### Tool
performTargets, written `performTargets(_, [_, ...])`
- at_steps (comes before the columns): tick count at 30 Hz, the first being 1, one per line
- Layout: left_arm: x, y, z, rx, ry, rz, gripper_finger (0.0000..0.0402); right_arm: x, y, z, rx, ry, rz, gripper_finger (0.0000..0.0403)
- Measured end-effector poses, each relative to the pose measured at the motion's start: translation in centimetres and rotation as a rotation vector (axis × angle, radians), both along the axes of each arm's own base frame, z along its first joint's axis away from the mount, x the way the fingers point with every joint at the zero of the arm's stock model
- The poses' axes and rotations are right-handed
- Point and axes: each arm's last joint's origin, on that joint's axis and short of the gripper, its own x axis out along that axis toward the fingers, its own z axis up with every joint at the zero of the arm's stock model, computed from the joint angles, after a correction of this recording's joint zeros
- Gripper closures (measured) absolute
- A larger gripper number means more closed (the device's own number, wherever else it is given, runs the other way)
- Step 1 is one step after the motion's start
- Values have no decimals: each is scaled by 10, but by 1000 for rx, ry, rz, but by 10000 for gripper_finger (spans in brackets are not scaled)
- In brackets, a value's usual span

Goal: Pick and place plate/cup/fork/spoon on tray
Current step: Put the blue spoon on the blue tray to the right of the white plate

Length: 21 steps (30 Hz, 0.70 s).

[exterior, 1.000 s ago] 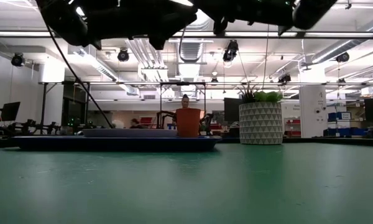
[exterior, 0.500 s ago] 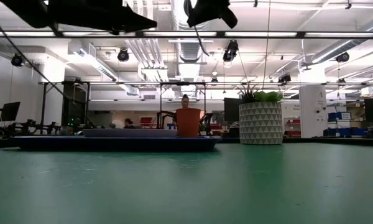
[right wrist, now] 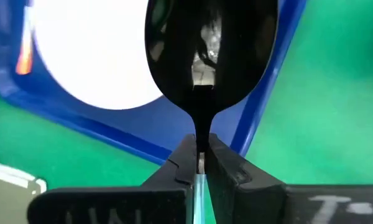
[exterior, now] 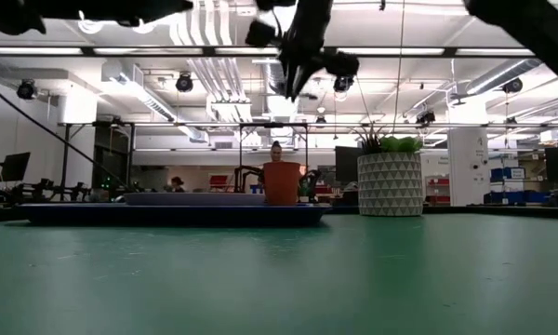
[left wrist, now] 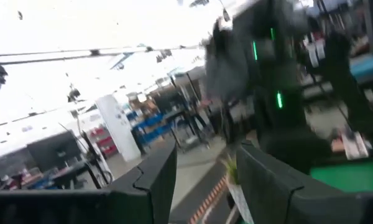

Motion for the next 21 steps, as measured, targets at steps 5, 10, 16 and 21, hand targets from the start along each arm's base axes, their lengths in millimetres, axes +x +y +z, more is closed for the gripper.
performTargets(5, [-20, -3, 8, 5, -87, -3, 255, 13, -16, -34, 75, 69, -85, 391])
performTargets(10, [-36, -6, 6, 1, -147, -10, 255, 24, -23, -62, 97, 123, -139, 391])
performTargets(16, [-52, -8, 6, 9, -200, -11, 255, 36, -23, -94, 134, 188, -162, 391])
performTargets(21, [-59, -9, 8, 14, -229, -10, 255, 41, -30, -118, 214, 224, -177, 391])
